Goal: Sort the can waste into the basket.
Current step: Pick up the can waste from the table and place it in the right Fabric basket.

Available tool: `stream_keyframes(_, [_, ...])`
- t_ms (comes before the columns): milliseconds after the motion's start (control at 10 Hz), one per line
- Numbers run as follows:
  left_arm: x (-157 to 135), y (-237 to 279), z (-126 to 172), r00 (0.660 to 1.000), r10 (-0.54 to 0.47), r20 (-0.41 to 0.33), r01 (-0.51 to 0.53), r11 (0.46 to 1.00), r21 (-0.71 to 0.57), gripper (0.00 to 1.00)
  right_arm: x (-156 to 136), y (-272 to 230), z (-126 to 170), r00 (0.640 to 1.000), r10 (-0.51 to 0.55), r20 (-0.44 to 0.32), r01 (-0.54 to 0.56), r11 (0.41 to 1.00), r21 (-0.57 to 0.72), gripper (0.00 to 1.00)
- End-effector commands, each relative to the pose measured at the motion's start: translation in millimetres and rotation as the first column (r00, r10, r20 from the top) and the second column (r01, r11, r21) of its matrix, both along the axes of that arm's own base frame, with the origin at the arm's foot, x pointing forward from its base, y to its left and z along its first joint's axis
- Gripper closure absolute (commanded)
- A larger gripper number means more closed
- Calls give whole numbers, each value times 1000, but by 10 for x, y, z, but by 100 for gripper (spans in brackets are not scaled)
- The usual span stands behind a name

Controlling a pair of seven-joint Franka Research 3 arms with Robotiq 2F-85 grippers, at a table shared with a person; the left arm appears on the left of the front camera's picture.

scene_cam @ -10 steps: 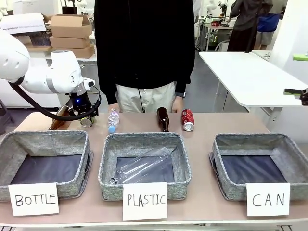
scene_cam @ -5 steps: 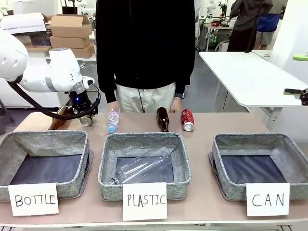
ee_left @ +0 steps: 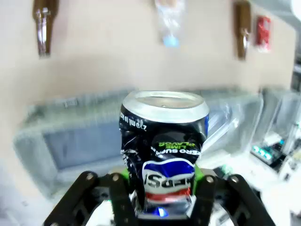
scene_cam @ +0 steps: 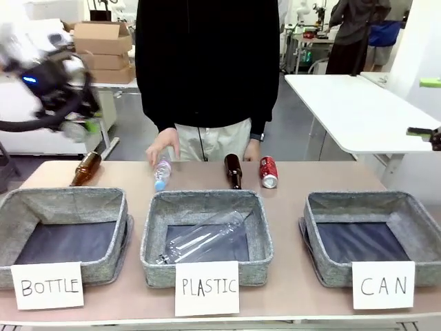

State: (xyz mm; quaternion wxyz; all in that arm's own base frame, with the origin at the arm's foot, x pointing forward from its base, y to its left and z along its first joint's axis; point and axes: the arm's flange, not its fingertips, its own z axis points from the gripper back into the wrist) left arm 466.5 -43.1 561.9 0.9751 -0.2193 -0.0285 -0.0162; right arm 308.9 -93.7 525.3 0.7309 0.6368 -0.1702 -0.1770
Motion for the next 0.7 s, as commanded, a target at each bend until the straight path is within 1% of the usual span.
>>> stream_keyframes(0, [-875, 182, 130, 999, -50, 10, 51, 999, -16, 100, 25, 2, 2, 999, 6, 32, -6, 1000, 6, 0])
stream_keyframes(100, [-1201, 190, 208, 997, -34, 73, 35, 999, -22, 100, 25, 2, 2, 999, 6, 32, -6, 1000, 6, 0])
stream_keyframes(200, [-1372, 219, 186, 991, 13, 131, -14, 1000, 5, 100, 25, 2, 2, 999, 6, 32, -6, 1000, 6, 0])
stream_keyframes(300, [-988, 172, 289, 999, -47, 14, 47, 998, -33, 100, 25, 2, 2, 999, 6, 32, -6, 1000, 6, 0])
stream_keyframes(400, [-988, 172, 289, 999, -47, 14, 47, 998, -33, 100, 25, 2, 2, 999, 6, 32, -6, 1000, 6, 0])
stream_keyframes(500, [-988, 172, 289, 999, -47, 14, 47, 998, -33, 100, -2, -1, 2, 1000, 0, 1, 0, 1000, 0, 0])
stream_keyframes(600, [-1296, 199, 291, 998, -36, 49, 38, 999, -27, 62, -126, -105, 127, 1000, -4, 11, 5, 998, -59, 0])
